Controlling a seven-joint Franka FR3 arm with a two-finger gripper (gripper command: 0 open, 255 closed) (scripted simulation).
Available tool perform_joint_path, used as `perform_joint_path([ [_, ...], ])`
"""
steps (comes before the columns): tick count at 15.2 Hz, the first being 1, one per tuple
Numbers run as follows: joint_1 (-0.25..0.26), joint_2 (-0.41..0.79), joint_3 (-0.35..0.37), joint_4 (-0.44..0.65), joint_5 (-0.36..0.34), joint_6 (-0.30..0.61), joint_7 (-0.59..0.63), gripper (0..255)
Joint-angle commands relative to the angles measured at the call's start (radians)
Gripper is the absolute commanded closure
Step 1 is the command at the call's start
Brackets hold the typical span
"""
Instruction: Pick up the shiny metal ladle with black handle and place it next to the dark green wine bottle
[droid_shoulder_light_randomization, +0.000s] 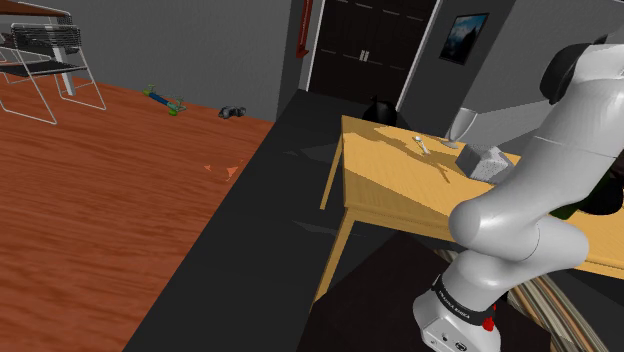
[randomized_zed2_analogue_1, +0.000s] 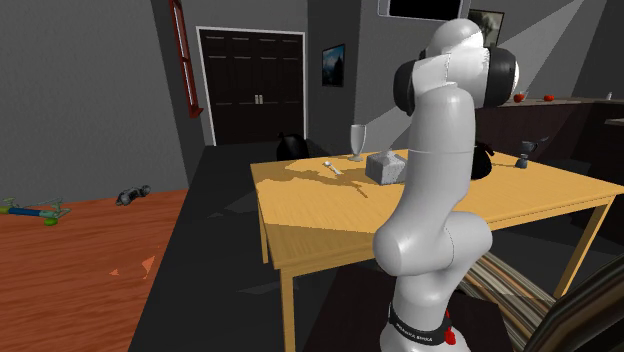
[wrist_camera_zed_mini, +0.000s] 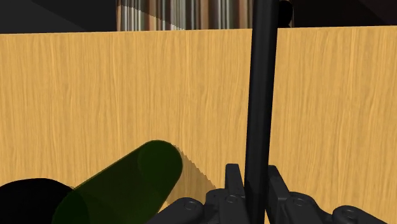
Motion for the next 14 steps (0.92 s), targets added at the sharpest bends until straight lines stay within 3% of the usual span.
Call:
perform_joint_path([
  [1, 0.005, -0.006, 0.002, -0.033, -0.005, 0.029, 0.007, 255],
  [14, 0.014, -0.014, 0.006, -0.214, -0.012, 0.203, 0.030, 255],
])
